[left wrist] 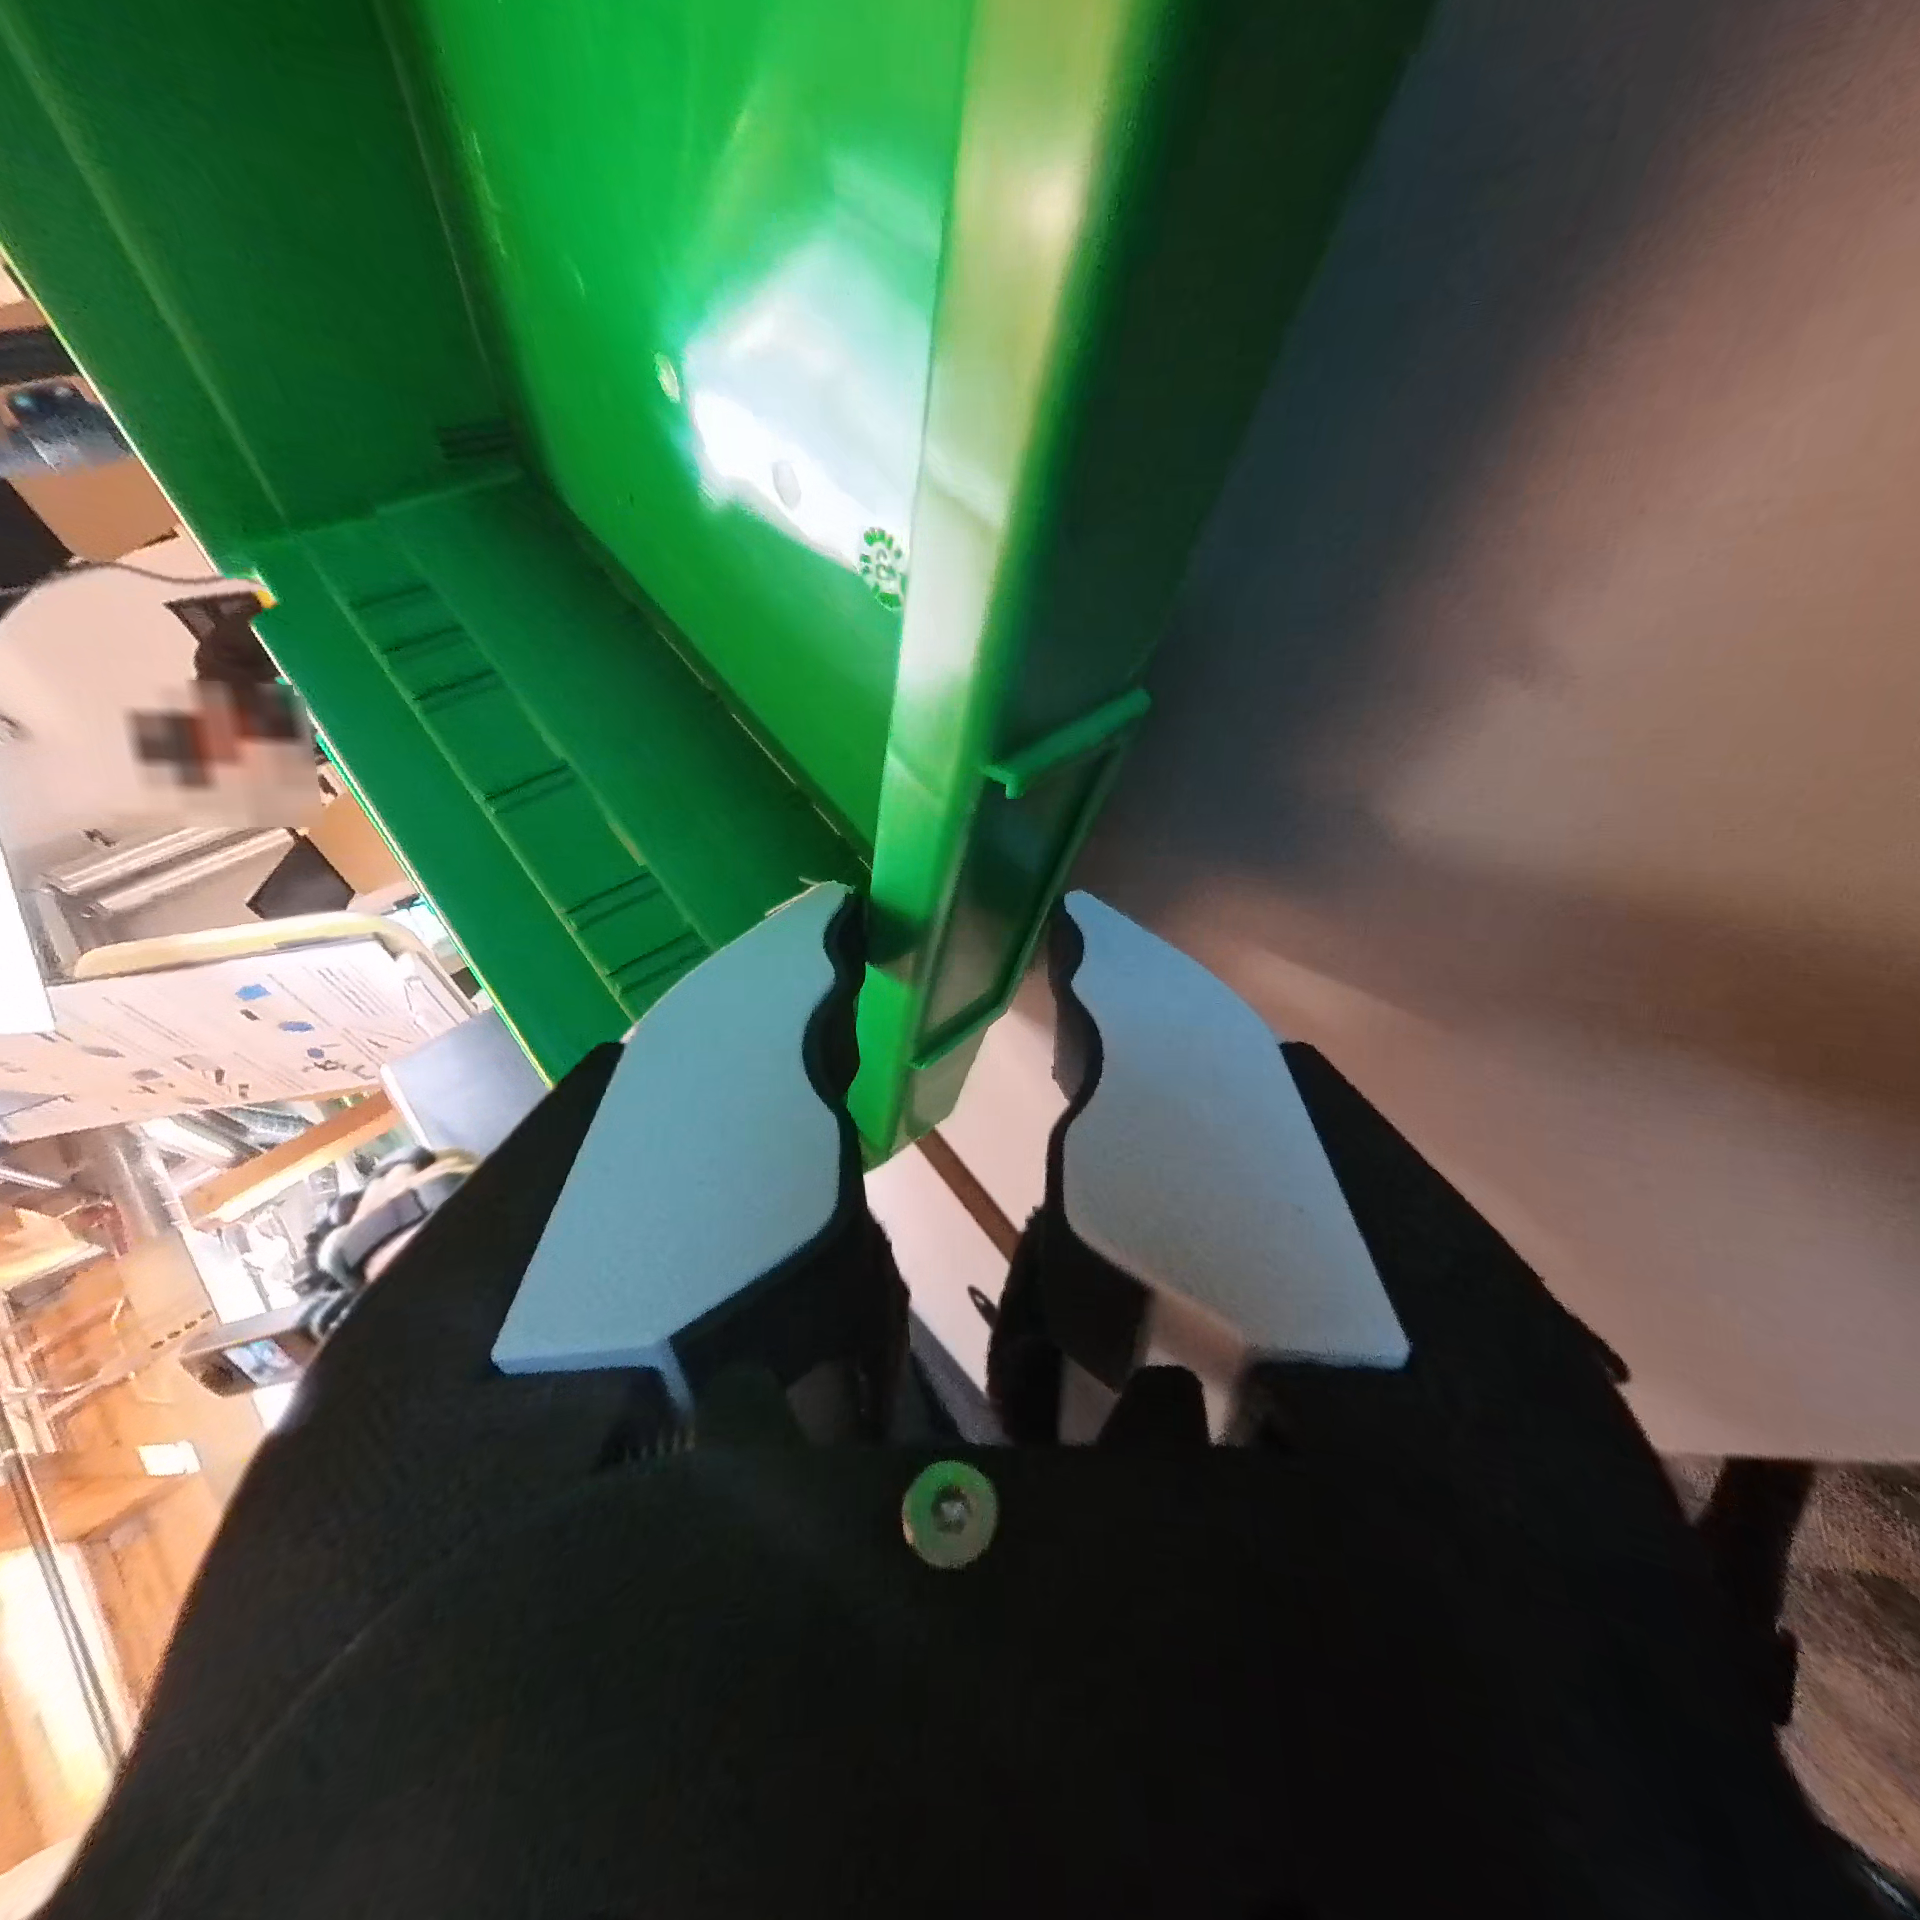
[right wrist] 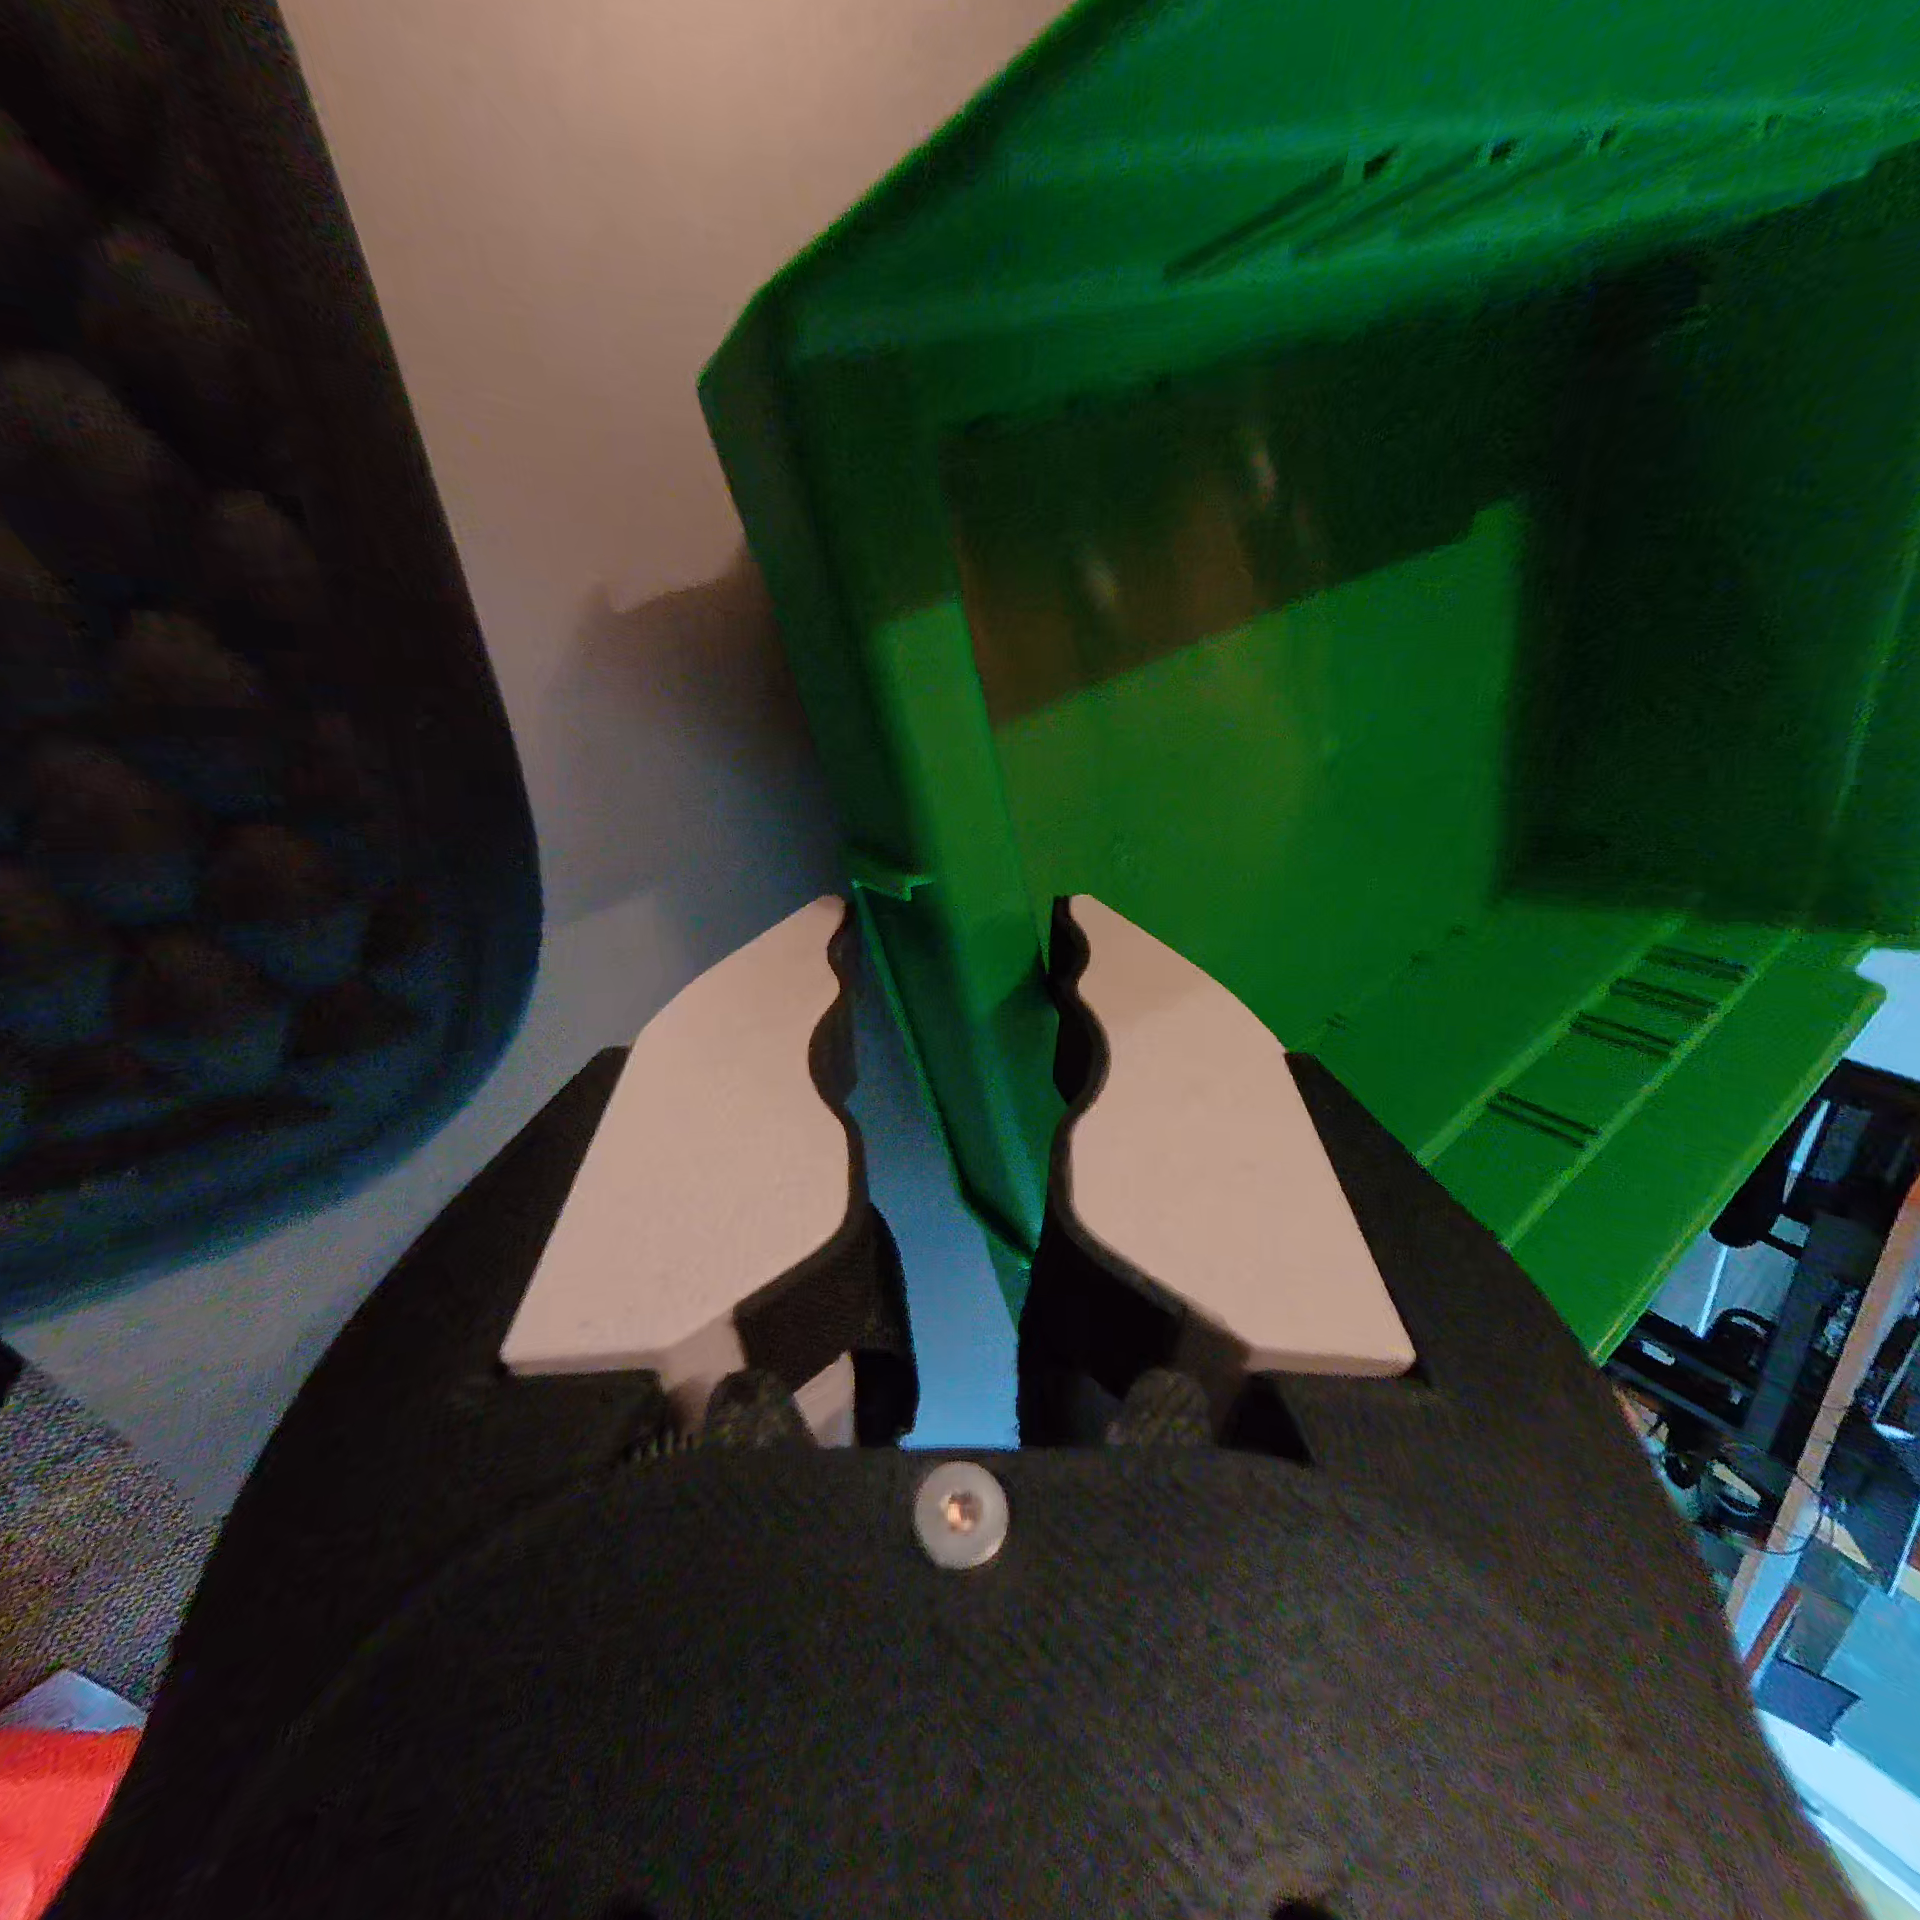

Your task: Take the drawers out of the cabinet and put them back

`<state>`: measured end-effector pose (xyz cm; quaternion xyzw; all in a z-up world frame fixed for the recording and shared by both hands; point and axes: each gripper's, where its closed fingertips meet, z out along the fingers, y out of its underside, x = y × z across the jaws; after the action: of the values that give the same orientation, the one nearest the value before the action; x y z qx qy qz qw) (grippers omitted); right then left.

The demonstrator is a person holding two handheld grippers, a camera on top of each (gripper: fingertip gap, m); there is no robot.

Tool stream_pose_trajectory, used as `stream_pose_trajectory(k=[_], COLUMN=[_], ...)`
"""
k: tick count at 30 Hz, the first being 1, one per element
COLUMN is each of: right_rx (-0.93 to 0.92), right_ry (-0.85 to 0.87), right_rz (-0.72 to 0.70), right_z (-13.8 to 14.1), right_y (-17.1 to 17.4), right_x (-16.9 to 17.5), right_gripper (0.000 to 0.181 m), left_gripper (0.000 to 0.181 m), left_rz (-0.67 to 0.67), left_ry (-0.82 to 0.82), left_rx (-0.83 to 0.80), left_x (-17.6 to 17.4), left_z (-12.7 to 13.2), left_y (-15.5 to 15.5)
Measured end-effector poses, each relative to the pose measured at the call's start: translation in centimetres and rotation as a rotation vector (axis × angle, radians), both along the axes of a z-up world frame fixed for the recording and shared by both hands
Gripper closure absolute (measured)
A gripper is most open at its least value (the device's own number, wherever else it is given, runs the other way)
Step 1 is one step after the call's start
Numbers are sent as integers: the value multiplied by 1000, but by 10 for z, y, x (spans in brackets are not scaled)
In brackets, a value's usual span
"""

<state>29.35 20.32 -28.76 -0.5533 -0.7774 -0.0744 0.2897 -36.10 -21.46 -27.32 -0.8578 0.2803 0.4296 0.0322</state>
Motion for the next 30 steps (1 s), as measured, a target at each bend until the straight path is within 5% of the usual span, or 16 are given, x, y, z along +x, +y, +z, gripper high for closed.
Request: stream_pose_trajectory(k=[5, 10, 14, 18, 21, 26, 30], right_rx=[-3, -106, -275, -365, -398, -422, -477], right_ry=[30, 186, 672, 1314, 1648, 2036, 2096], right_rz=[-20, -61, -13, 189, 286, 315, 247], right_z=[0, 18, 91, 201, 255, 299, 295], right_y=[0, -12, -41, -82, -103, -105, -84], right_x=[15, 4, -40, -77, -91, -114, -153], right_gripper=[141, 120, 97, 81, 71, 68, 69], left_gripper=[146, 127, 115, 84, 63, 55, 67], left_rz=[37, -39, -180, -381, -505, -578, -378], left_ry=[-78, -289, -444, -587, -787, -1184, -1588], left_rx=[39, 310, 676, 1154, 1569, 2078, 2120], left_x=[3, 30, 66, 124, 169, 206, 195], left_z=[-1, 23, 95, 182, 241, 295, 293], left_y=[-9, 10, 34, 69, 94, 120, 181])
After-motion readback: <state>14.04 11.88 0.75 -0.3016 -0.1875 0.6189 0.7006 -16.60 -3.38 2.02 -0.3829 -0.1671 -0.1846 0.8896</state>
